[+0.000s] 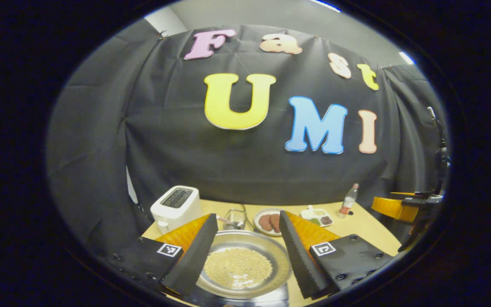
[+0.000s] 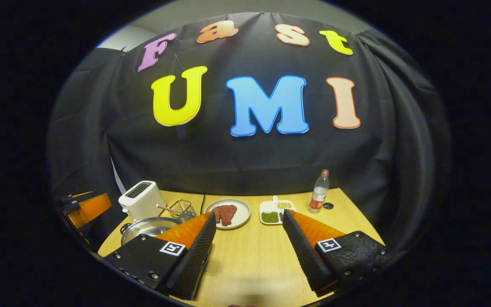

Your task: First push the handle of the pot to place it horizontally, then grasp the pot with both hands and set it on the induction cooktop.

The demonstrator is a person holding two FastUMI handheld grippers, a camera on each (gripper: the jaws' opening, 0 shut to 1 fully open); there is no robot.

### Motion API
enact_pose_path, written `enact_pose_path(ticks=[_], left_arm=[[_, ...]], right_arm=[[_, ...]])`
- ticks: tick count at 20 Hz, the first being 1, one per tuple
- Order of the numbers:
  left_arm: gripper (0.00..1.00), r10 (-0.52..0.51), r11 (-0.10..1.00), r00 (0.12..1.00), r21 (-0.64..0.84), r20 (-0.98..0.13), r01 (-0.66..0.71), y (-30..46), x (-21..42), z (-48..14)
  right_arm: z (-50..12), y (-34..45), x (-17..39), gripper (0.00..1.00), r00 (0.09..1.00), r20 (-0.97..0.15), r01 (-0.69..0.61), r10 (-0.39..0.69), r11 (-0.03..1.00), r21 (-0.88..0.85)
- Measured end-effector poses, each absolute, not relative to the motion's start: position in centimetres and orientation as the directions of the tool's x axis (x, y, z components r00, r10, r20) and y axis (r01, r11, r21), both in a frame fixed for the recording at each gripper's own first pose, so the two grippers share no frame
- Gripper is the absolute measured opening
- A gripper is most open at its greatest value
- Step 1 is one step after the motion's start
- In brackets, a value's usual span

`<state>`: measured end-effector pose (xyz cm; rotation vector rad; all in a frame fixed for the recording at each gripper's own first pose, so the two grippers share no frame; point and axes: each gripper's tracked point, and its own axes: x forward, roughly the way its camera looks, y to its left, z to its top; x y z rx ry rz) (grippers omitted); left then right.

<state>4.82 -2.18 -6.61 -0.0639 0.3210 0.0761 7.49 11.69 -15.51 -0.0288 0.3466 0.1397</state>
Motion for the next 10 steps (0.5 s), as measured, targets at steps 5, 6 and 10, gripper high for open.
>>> enact_pose_path(ticks=[5,6,10], left_arm=[[0.96,0.081,0.996,0.984,-0.019,-0.159,-0.085,-9.6,4.5,1.9],[0.96,0.074,0.997,0.989,-0.01,-0.126,-0.076,-11.1,4.4,3.4],[0.96,0.051,0.998,0.997,-0.021,-0.056,-0.052,-16.8,2.6,8.1]], right_arm=[[-8.5,6.5,5.2,0.96,0.965,-0.218,-0.139,0.142,0.99,0.03],[-6.9,5.6,4.7,0.96,0.97,-0.194,-0.141,0.147,0.989,0.041],[-2.5,2.0,3.0,1.0,0.981,-0.117,-0.148,0.155,0.987,0.065]])
